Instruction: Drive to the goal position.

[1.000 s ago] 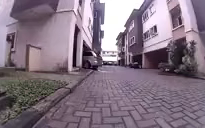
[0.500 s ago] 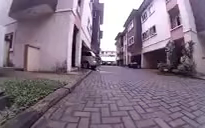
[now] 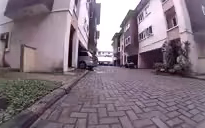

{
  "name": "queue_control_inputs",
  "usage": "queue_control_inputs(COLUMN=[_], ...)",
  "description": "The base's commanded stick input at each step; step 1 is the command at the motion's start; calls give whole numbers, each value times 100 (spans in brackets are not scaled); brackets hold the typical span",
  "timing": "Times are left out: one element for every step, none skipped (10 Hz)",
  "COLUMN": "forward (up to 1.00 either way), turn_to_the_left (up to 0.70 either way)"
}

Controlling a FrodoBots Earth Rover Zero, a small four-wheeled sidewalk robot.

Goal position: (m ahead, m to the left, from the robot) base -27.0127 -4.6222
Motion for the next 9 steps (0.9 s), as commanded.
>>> queue_control_inputs(forward=[0,0,0,0,0,0,0,0,0], turn_to_the_left=[-70,-70,-70,-70,-70,-70,-70,-70,-70])
